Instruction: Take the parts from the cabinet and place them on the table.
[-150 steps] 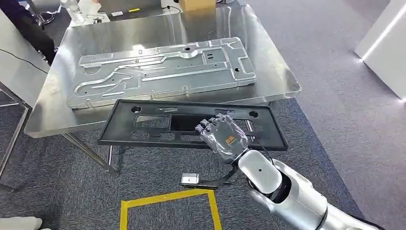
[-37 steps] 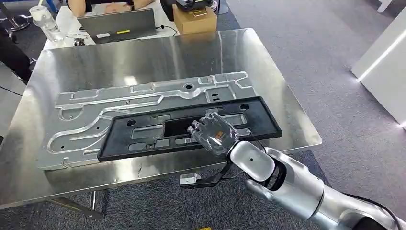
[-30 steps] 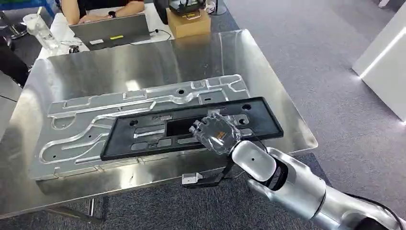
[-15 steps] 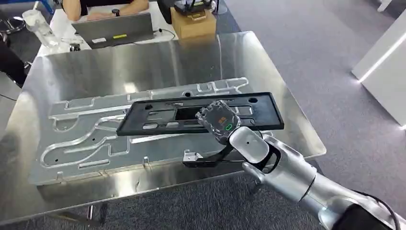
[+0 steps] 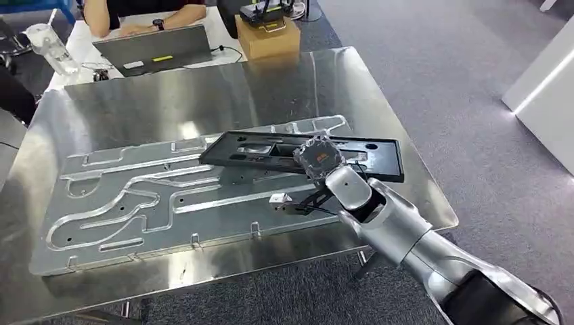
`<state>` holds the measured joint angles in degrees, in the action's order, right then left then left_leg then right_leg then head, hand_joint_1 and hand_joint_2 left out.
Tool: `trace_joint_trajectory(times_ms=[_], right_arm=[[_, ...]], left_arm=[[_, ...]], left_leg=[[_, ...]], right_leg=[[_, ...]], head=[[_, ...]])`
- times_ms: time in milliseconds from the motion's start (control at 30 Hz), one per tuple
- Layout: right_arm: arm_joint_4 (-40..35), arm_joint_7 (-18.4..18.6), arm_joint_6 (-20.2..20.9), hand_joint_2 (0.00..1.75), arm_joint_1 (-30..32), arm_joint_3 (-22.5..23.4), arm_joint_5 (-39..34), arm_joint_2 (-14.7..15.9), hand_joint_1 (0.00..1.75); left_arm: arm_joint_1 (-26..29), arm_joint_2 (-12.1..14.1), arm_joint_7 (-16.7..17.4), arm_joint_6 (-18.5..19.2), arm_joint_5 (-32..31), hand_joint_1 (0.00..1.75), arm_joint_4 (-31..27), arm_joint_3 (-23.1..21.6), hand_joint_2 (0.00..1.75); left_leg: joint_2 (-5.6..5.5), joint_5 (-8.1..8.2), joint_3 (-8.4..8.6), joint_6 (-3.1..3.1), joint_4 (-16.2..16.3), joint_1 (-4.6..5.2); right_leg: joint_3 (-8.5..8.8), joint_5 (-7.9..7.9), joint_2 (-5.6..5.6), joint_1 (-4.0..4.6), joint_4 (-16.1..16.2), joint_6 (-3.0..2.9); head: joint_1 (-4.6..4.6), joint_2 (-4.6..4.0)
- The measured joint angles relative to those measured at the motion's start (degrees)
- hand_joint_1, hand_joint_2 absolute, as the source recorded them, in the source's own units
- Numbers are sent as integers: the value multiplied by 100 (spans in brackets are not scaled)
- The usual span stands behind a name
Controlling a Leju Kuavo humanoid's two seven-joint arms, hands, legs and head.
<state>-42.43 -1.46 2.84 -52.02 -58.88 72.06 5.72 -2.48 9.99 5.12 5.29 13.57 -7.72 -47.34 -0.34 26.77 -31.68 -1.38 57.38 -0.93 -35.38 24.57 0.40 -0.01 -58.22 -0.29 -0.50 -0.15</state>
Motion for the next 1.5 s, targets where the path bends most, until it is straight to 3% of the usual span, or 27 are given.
trace_joint_trajectory(times_ms=[67,200,367,400,800,833,1400,1433,1467,1500], right_arm=[[77,0,2,175,30,0,0,-39,175],[153,-11,0,175,52,13,0,-100,175],[227,-33,0,175,66,28,0,-133,175],[236,-33,0,0,66,28,-2,-135,0],[302,-81,0,0,151,28,-2,-181,0],[302,-87,0,0,160,28,-2,-181,0],[193,-164,-96,0,217,28,-59,-264,0],[125,-168,-118,0,222,31,-87,-271,0],[25,-168,-151,0,229,39,-111,-271,0],[-88,-171,-201,0,257,59,-133,-262,0]], left_arm=[[-9,0,-2,2,6,0,0,-4,175],[-13,0,20,46,57,0,0,-15,175],[-10,0,50,122,85,0,0,-15,175],[-10,0,52,122,85,0,0,-15,175],[-10,0,114,0,79,0,0,-22,175],[-11,0,116,0,76,0,0,-24,0],[-10,0,203,37,181,0,0,-28,0],[-1,15,210,37,186,0,0,-31,0],[-9,15,225,37,186,0,0,-31,0],[-15,13,234,37,188,0,0,-31,0]], left_leg=[[1,30,34,35,-41,-7],[2,42,54,53,-54,-17],[4,48,62,152,-62,-28],[6,46,62,156,-62,-28],[7,51,60,176,-49,-15],[7,52,60,176,-48,-15],[8,67,53,169,-33,-11],[1,28,68,89,-33,12],[12,-75,149,12,-206,9],[76,-176,256,25,-400,-78]], right_leg=[[16,40,-4,16,-24,-49],[14,70,-4,32,-47,-88],[15,76,-5,41,-63,-97],[15,76,-5,41,-65,-97],[25,75,-8,24,-65,-95],[25,75,-8,23,-65,-95],[32,65,-9,3,-45,-86],[53,5,-5,-22,11,-5],[113,-45,11,13,105,36],[125,30,9,6,98,37]], head=[[2,0],[2,0],[0,0],[2,0],[2,0],[2,0],[2,0],[0,0],[-4,0],[4,0]])
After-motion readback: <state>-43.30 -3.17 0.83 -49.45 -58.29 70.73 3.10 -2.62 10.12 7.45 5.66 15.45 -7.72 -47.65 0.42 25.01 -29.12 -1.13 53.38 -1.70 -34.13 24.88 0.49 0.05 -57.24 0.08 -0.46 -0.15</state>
